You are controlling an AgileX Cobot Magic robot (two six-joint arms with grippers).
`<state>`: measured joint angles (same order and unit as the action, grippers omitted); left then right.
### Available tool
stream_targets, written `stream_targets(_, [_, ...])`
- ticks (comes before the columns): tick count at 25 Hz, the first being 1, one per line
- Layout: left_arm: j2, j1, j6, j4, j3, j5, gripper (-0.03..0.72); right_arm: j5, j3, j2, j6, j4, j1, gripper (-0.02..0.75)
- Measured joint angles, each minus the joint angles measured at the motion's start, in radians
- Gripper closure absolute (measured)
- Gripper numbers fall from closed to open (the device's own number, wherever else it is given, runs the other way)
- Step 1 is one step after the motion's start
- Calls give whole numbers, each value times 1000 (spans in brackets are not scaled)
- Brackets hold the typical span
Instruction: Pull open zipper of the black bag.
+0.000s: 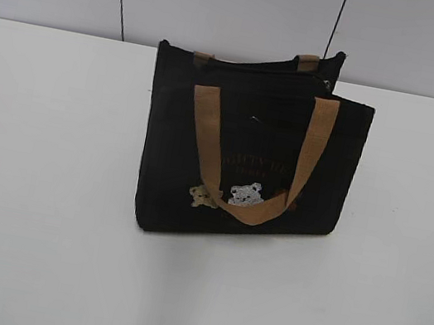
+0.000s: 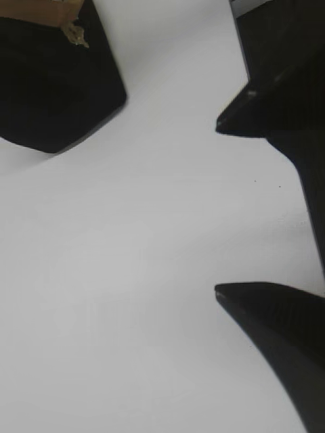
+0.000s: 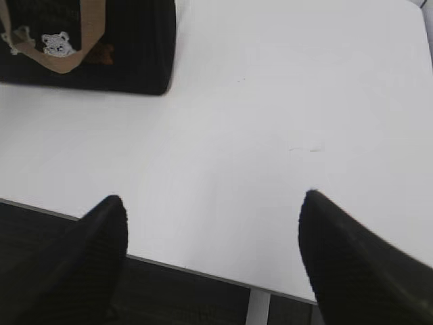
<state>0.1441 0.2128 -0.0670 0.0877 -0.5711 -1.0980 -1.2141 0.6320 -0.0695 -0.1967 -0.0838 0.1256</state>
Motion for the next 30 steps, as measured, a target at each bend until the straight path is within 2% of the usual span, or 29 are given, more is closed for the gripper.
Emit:
stream_targets(6, [-129, 0, 0, -10, 27, 25, 185, -4, -118, 76, 12, 18, 0, 142])
stream_targets(11, [-135, 0, 0, -11, 29, 28, 185, 95, -157, 77, 12, 24, 0, 142])
stream_targets(24, [-134, 0, 0, 19, 29, 30, 185, 116, -165, 77, 12, 26, 0, 142])
stream_targets(26, [-137, -11, 0, 19, 29, 30, 185, 116, -165, 77, 12, 26, -1, 142])
stream_targets(30, [-148, -83, 0, 19, 30, 30, 185, 118, -165, 77, 13, 26, -1, 142])
